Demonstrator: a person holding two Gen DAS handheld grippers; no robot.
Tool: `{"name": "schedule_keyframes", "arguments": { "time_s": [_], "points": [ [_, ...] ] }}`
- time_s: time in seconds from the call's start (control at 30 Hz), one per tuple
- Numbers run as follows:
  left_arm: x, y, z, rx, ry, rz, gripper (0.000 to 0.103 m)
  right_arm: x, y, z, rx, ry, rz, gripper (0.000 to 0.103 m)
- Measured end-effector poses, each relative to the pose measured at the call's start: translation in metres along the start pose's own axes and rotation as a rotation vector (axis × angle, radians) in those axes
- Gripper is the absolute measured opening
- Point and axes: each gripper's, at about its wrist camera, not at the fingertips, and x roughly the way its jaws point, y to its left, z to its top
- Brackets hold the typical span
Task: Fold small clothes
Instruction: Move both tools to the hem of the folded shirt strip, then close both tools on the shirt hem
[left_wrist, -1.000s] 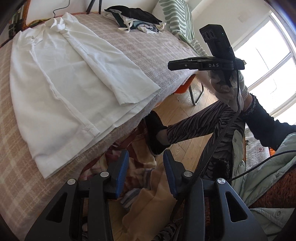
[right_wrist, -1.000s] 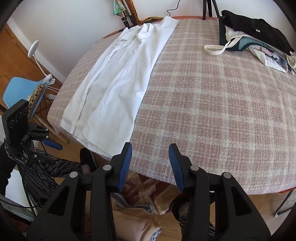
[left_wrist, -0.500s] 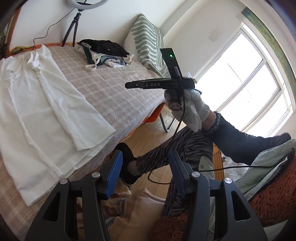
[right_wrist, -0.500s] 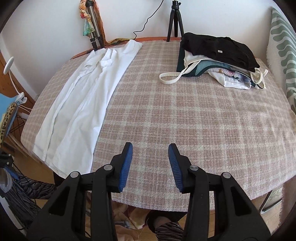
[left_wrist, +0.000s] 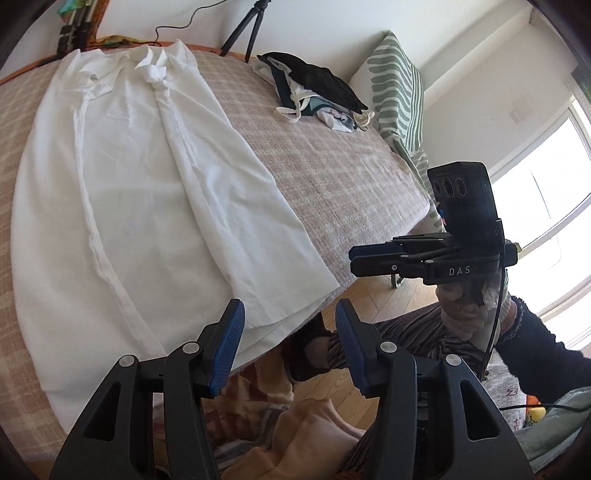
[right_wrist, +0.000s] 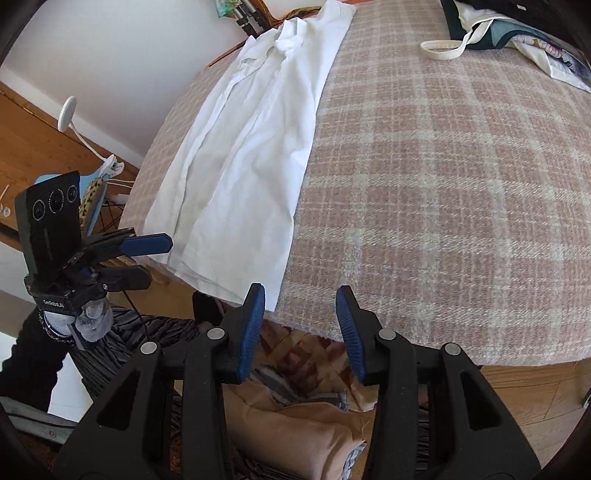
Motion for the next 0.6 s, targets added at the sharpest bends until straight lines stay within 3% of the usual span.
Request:
{"name": "schedule_keyframes", "arguments": {
  "time_s": [0.2,0.33,0.43,0.6],
  "points": [
    [0.012,0.019,0.003,-0.092,0.012,-0.033,0.027,0.016,0.013,-0.004,-0.029,0.020,0.032,0.042],
    [0.025,0.018,0.004,-0.075,0.047,-0.045,0.007,0.023,0.021,-0.007,-0.044,0.042,0.050,0.023],
    [0.025,0.019,0.003,-0.072,0.041,-0.039,0.003,0.026,0.030,-0.011,-0.089,0.056,0.027,0.007],
    [0.001,0.017,0.001,-0.092,-0.028,-0.063,0.002,-0.005,0.045,-0.012,-0.138,-0.016,0.023,0.003]
  ]
}}
